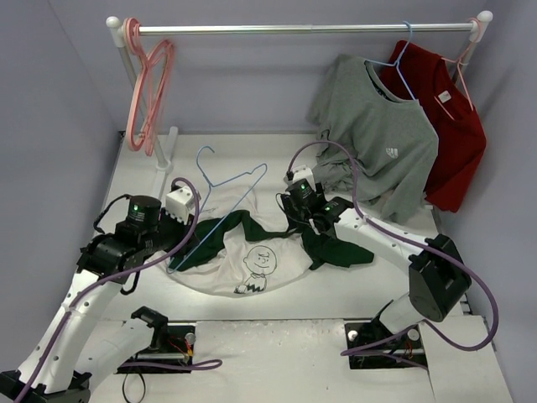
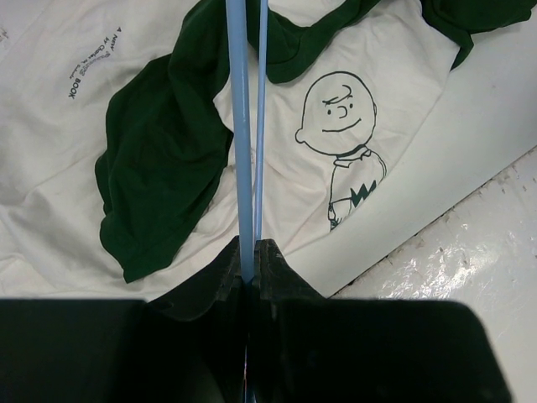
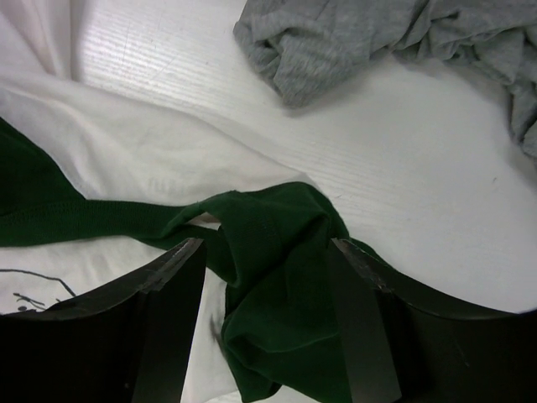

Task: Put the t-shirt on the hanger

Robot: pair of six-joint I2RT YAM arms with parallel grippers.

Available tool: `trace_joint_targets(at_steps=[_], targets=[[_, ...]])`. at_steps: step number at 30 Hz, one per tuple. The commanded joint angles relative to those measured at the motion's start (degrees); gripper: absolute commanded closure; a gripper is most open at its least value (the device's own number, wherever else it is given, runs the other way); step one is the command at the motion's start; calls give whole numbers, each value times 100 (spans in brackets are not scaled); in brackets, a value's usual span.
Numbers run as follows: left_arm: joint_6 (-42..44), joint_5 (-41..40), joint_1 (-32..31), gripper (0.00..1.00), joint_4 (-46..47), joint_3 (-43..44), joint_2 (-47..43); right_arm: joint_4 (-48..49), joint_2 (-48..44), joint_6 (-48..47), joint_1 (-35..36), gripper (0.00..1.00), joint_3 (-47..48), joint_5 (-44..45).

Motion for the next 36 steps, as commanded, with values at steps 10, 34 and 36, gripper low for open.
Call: trace_joint_targets(at_steps=[10,34,36], targets=[[-10,112,-48,100,278,22,-18,204,62,48,98,61,230,178],[113,709,-136,100,305,-198,-45,266,458,-312,-165,100,151,81],[95,815,-154,100,401,-268,-62,257,353,-496,-280,100,186,-68]])
